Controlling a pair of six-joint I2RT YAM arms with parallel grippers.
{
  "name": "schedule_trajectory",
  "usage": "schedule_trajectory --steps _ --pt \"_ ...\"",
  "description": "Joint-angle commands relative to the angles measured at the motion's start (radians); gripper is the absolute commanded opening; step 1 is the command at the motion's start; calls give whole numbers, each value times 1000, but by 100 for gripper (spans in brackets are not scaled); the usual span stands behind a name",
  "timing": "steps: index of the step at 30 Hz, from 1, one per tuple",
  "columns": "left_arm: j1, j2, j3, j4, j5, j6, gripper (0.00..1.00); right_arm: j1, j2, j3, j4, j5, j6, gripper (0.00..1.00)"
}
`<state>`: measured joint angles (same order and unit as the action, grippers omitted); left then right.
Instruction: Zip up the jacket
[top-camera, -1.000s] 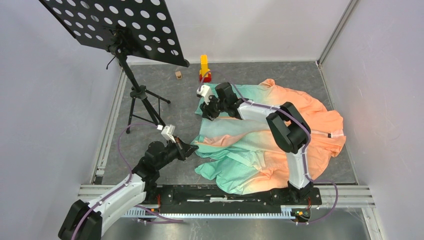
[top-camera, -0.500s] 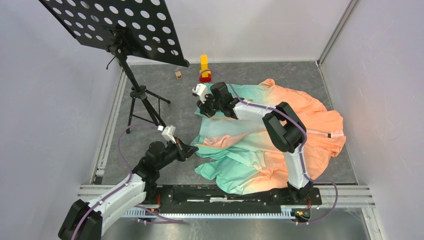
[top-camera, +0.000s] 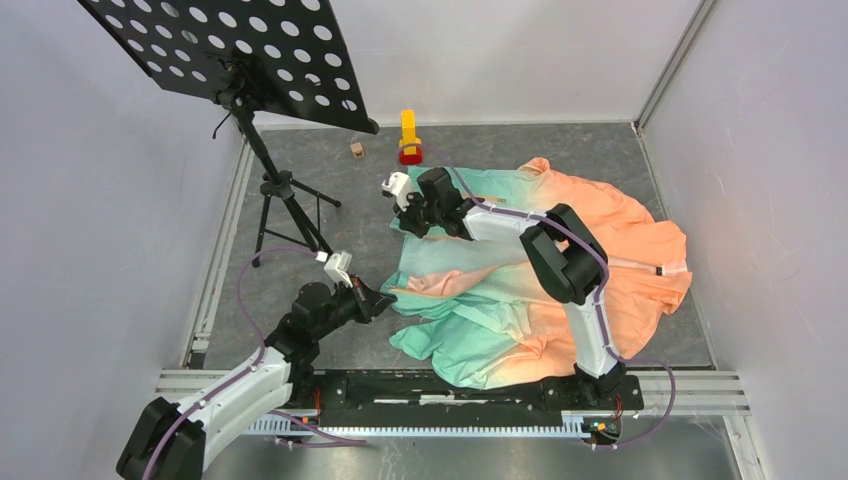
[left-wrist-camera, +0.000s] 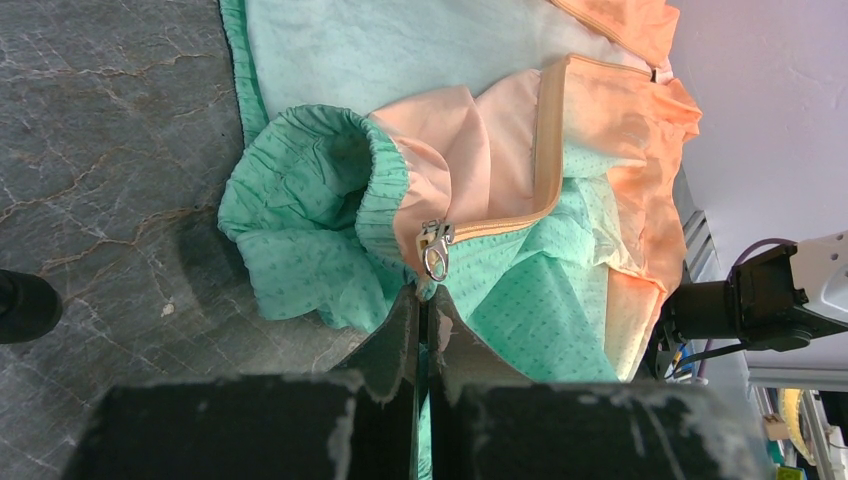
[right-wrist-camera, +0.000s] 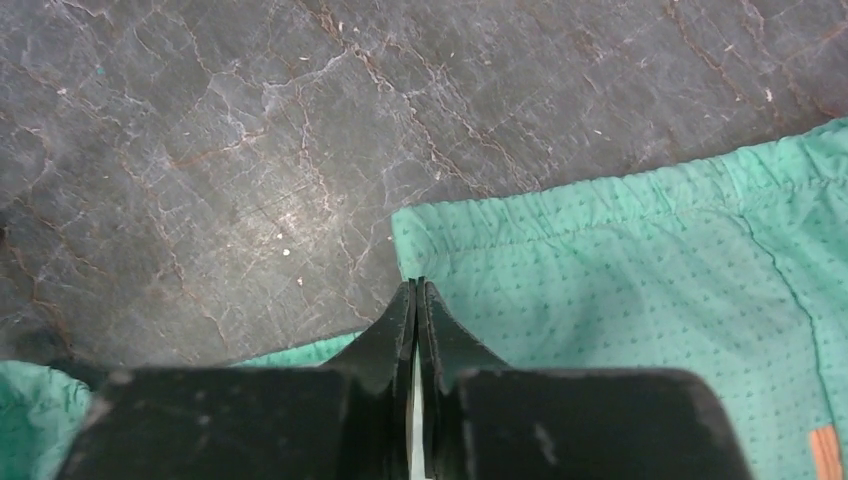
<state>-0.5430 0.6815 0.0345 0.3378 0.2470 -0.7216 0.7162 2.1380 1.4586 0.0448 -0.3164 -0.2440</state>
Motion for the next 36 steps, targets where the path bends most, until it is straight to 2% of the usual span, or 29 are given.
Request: schedule_trajectory --steps 1,3,5,9,10,11,12,14,16,18,20,24,28,33,36 --pt "-1 -2 26 17 19 19 2 0 -58 8 35 -81 100 0" --pt "0 4 27 17 18 24 2 -13 -79 5 35 -163 177 0" --pt "0 12 30 17 21 27 2 -44 -83 5 54 -307 287 0" --pt "0 17 30 18 24 32 2 -108 -120 -119 264 -447 553 0" --pt "0 17 28 19 24 32 2 -117 -110 -120 271 -474 578 2" --pt "0 17 26 20 25 33 2 -122 -91 -110 246 -483 571 18" --pt "0 17 24 22 23 33 2 -121 -70 -74 156 -451 509 35" --pt "0 16 22 26 22 31 2 -113 -41 -15 -12 -311 349 44" --pt "0 16 23 22 25 30 2 -112 -58 -25 -39 -195 274 46" --pt "0 12 28 8 29 30 2 -112 -84 -21 -43 -146 222 47" --pt "0 1 30 -8 28 31 2 -112 -111 -19 -65 -134 181 49" --pt "0 -16 24 -17 15 26 2 -79 -115 -43 -8 -120 95 56" --pt "0 -13 30 -17 17 23 2 -23 -61 -30 -2 73 7 62" --pt "0 -15 35 -24 26 19 2 42 -1 -7 28 273 -79 63" --pt "0 -20 35 -28 23 18 2 67 39 11 39 356 -101 59"
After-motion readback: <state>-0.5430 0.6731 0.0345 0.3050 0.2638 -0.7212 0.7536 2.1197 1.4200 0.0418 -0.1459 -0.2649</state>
